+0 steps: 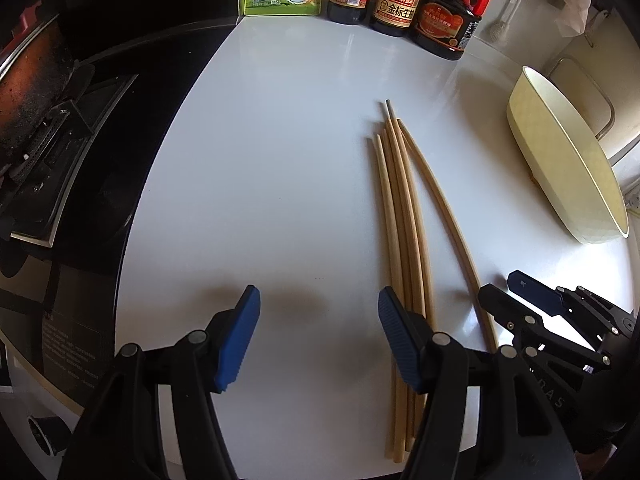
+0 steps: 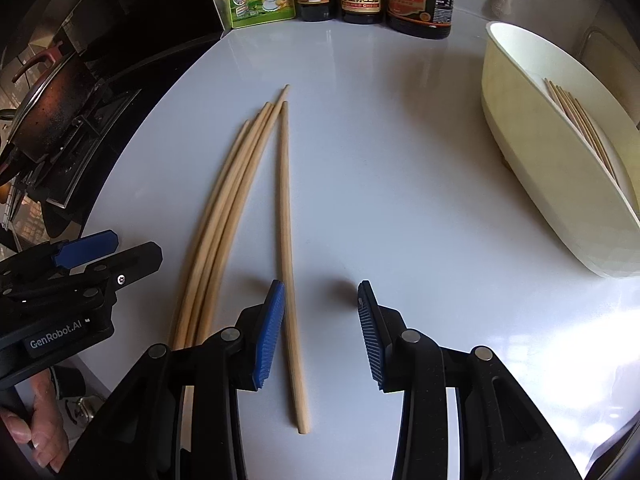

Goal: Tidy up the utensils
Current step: 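Separate single chopsticks from the bundle with both grippers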

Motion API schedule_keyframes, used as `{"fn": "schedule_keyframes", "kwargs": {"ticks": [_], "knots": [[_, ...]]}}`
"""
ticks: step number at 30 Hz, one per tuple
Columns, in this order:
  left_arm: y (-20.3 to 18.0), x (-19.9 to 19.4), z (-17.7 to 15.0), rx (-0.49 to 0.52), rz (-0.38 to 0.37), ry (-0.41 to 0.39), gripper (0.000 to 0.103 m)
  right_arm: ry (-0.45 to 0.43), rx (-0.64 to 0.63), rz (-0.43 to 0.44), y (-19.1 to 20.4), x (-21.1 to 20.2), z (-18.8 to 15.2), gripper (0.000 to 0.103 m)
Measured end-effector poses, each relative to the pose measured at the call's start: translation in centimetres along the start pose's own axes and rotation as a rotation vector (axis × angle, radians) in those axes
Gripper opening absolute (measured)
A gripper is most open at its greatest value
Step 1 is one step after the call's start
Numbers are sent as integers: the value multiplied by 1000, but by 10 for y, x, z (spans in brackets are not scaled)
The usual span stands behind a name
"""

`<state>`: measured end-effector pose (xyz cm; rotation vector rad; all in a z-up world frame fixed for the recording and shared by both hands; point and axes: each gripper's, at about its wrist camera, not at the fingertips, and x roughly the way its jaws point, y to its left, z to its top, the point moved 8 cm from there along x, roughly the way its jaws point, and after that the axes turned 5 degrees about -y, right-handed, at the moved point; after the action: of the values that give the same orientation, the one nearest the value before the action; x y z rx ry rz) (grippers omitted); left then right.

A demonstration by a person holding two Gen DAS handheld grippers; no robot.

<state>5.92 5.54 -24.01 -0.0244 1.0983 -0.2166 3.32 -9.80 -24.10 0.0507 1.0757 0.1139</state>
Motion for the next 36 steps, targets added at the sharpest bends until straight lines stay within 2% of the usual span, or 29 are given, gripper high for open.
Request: {"fn": "schedule_keyframes", "kwargs": {"ticks": [5, 8, 16, 20, 23, 30, 33, 35, 36], "knots": [[-12, 6, -3, 27, -17, 11, 64, -6, -5, -37, -19, -4, -3, 36], [-16, 9, -5, 39, -15, 17, 64, -7, 12, -12, -25, -7, -3, 36], [-19, 12, -5, 74, 30, 2, 66, -33, -17, -2, -23, -10, 4, 37], [-19, 14, -6, 104, 83, -1, 67, -29, -30, 3, -21, -8, 6, 37], [-15, 14, -4, 90, 90, -2, 68, -26, -54, 4, -16, -6, 7, 37], [-15, 12, 0, 92, 84, -14, 51, -2, -109, 9, -9, 2, 9, 38], [-16, 11, 0, 102, 77, -22, 37, 5, -131, -4, -7, 8, 11, 38], [-19, 10, 1, 111, 70, -23, 16, -1, -147, -16, -5, 10, 12, 38], [-19, 10, 1, 115, 66, -22, 11, -4, -161, -22, -4, 11, 12, 38]]}}
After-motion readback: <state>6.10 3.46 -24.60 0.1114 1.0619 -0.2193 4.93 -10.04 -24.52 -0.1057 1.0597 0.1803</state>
